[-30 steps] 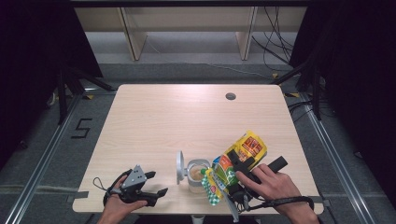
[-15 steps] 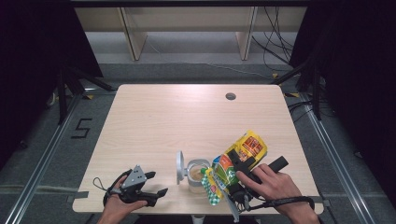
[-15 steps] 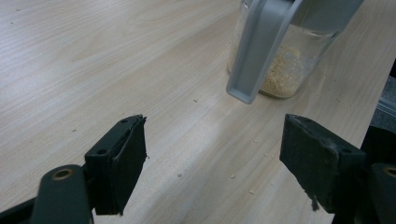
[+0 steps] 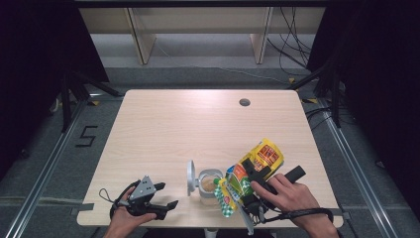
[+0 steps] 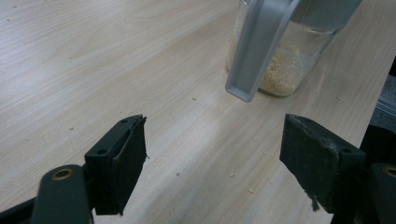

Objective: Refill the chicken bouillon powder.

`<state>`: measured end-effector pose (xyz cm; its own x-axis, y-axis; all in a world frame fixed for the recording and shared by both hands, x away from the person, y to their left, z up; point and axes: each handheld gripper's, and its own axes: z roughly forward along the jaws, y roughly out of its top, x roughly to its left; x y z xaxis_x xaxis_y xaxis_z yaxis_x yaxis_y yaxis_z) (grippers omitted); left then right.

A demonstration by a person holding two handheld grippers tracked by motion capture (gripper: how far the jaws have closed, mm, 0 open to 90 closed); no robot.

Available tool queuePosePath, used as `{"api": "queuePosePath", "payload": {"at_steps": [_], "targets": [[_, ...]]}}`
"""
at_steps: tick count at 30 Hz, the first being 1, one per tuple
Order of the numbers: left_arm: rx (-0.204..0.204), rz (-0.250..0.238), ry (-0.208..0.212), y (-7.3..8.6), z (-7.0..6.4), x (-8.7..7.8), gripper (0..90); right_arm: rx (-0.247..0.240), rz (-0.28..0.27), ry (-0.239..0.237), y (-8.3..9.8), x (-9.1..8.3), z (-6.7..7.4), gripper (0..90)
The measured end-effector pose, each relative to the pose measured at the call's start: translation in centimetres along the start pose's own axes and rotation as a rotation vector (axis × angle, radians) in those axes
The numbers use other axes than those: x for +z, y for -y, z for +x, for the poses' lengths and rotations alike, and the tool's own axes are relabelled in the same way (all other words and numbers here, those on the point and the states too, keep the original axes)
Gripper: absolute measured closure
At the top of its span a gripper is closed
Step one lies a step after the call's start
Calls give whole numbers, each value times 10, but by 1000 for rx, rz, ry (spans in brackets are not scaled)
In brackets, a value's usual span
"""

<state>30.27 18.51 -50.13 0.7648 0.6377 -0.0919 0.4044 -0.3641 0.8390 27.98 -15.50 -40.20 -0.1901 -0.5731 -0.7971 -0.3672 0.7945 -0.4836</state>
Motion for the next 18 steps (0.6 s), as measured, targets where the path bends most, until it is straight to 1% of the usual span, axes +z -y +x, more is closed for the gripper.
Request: {"api": "queuePosePath", "payload": {"at_steps": [1, 2, 3, 5, 6, 7, 8, 9, 10, 11, 13, 15, 16, 17, 18], "targets": [[17, 25, 1, 0, 2, -1, 220, 0, 0, -1, 0, 0, 0, 571], [17, 27, 0, 0, 2, -1, 220, -5, 0, -1, 0, 1, 0, 571], [9, 20, 4, 0, 1, -1, 219, -5, 0, 0, 0, 1, 0, 571], [2, 19, -2, -1, 1, -1, 220, -1, -2, 0, 1, 0, 0, 571], [2, 19, -2, -1, 1, -1, 220, -1, -2, 0, 1, 0, 0, 571], [11, 29, -2, 0, 2, -2, 220, -11, -5, 2, 1, 0, -1, 571], [-13, 28, -4, 1, 1, -1, 220, 0, 3, 0, 1, 0, 0, 571], [-16, 21, -1, 0, 1, -1, 220, -6, 1, 2, 1, 0, 0, 571], [-25, 12, -1, 0, 0, -1, 220, -2, 0, 2, 1, 0, 0, 571], [-12, 22, -4, 0, 1, -1, 220, -3, 0, 1, 1, 0, 0, 571], [-6, 24, 2, 0, 1, -2, 220, 3, 5, -4, 1, 0, 0, 571], [-23, 17, -1, 0, 1, -1, 220, 0, 1, -2, 0, 0, 0, 571], [-11, 23, -3, 0, 2, -2, 220, 0, -2, 0, 0, 0, 0, 572], [-20, 18, -1, 0, 1, -1, 220, -33, -12, 5, 1, 1, -2, 571], [-23, 24, 2, 0, 1, -2, 220, -34, -12, 4, 1, 1, -2, 571]]}}
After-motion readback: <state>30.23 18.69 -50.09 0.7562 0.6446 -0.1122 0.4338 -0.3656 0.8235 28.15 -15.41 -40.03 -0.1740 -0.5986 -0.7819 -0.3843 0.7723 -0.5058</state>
